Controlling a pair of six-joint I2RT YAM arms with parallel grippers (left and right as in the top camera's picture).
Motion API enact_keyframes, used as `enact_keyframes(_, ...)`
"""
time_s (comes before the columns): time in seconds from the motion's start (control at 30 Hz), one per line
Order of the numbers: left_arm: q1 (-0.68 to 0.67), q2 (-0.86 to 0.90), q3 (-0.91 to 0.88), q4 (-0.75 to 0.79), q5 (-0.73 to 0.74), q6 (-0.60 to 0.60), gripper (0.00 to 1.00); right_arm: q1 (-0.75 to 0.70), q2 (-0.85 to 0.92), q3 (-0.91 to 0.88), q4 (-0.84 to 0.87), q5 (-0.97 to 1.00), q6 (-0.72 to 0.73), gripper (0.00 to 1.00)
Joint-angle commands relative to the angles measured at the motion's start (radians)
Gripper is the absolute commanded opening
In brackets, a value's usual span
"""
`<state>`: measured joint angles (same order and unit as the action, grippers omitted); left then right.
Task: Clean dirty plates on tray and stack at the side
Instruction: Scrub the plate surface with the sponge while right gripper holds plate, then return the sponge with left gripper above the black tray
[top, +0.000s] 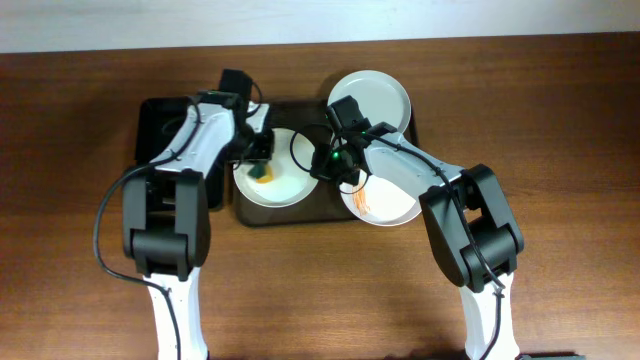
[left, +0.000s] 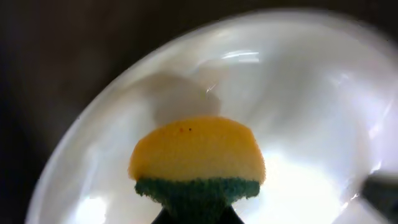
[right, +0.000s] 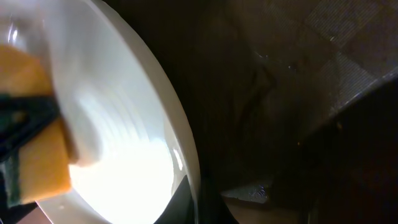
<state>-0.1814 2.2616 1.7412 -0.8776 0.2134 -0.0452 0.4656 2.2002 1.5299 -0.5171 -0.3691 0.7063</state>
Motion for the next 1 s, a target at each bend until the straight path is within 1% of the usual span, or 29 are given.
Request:
enact_keyframes(0.0,-0.026,0.048,-0.003,0.084,0.027,0.020,0.01,0.019,0.024,-0.022,-0.010,-0.005,-0.010,0.04)
enact_keyframes(0.1,-0.027,0.069,-0.003,0.182,0.022,0.020,0.01,0.019,0.024,-0.022,-0.010,-0.005,-0.010,0.04)
enact_keyframes(0.2,-0.021,0.089,-0.003,0.274,-0.058,0.019,0.01,0.019,0.024,-0.022,-0.010,-0.005,-0.010,0.04)
enact_keyframes(0.33,-0.019,0.082,0.011,0.252,-0.154,0.019,0.01,0.019,0.024,-0.022,-0.007,-0.005,-0.010,0.04)
enact_keyframes(0.4,-0.019,0.072,0.039,0.198,-0.163,0.019,0.01,0.019,0.024,-0.022,-0.006,-0.005,-0.010,0.04)
enact_keyframes(0.6,-0.016,0.002,0.188,-0.039,-0.171,0.019,0.01,0.016,0.024,-0.022,-0.002,-0.005,-0.010,0.04)
enact_keyframes(0.7,0.010,-0.035,0.277,-0.163,-0.187,0.019,0.01,0.010,0.024,-0.022,0.000,-0.005,-0.010,0.04)
enact_keyframes(0.83,0.058,-0.068,0.344,-0.296,-0.183,0.019,0.01,0.004,0.012,-0.016,-0.005,-0.005,-0.021,0.04)
enact_keyframes(0.87,0.087,-0.081,0.360,-0.351,-0.175,0.018,0.01,0.004,-0.011,0.000,-0.027,0.004,-0.043,0.04)
enact_keyframes(0.97,0.134,-0.091,0.362,-0.410,-0.154,0.015,0.01,0.006,-0.064,0.042,-0.114,0.090,-0.068,0.04)
